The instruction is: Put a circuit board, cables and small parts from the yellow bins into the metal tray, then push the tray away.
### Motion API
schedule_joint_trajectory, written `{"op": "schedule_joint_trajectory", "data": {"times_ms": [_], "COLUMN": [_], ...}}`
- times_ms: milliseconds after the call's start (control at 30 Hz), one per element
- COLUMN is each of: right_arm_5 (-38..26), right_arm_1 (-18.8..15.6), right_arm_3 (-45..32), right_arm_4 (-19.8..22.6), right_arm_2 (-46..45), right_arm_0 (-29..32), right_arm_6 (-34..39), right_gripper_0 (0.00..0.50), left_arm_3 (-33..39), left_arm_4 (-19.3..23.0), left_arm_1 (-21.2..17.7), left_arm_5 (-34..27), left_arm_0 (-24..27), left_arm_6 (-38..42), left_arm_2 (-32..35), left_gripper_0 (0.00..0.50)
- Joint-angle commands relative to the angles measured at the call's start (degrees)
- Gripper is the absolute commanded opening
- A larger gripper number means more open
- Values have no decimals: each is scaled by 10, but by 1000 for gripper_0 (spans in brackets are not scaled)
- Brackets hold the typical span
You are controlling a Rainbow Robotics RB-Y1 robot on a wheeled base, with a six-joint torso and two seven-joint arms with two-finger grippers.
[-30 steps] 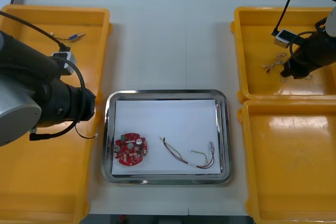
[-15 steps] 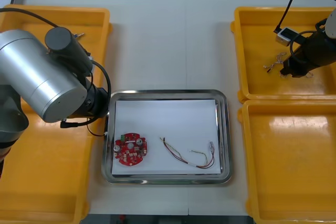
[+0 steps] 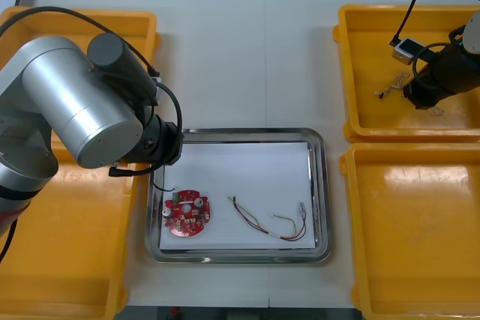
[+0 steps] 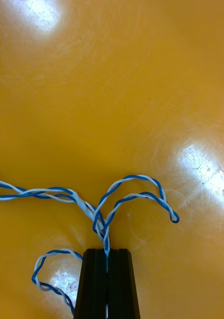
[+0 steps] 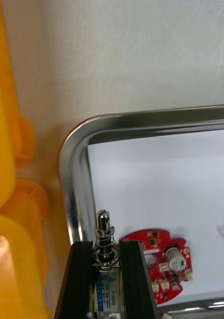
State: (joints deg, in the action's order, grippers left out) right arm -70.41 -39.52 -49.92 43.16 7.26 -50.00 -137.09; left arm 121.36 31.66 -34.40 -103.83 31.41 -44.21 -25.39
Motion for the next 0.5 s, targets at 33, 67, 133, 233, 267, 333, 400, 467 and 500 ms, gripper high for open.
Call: {"op": "schedule_joint_trajectory", "data": {"times_ms": [33,67,133,233,267,333,400,467,500], "right_arm_5": [6,4,-10,-39,-54,-73,-91,-102,-108], "right_arm_1": [5,5,4,2,1,1,2,1,0], "right_arm_3": [1,-2,-9,-20,-25,-33,-43,-47,-51], "right_arm_4": [-4,-4,-7,-12,-15,-18,-19,-19,-19], "right_arm_2": [-2,-2,-7,-19,-28,-41,-56,-62,-66], "right_arm_0": [-19,-19,-25,-32,-33,-34,-34,-34,-34], "right_arm_6": [16,17,16,17,17,17,17,17,18], "right_gripper_0": [0,0,0,0,0,0,0,0,0], "left_arm_3": [-24,-32,-45,-55,-60,-63,-67,-74,-79], "left_arm_4": [3,2,-1,-2,-2,0,0,-1,-2], "left_arm_1": [-7,-7,-7,-7,-7,-7,-7,-7,-7], "left_arm_5": [53,67,88,108,114,121,131,145,154], "left_arm_0": [21,21,21,22,21,21,22,21,21], "left_arm_6": [21,18,13,7,7,5,4,4,4], "left_arm_2": [-32,-37,-44,-54,-57,-62,-69,-74,-77], "left_gripper_0": [0,0,0,0,0,0,0,0,0]}}
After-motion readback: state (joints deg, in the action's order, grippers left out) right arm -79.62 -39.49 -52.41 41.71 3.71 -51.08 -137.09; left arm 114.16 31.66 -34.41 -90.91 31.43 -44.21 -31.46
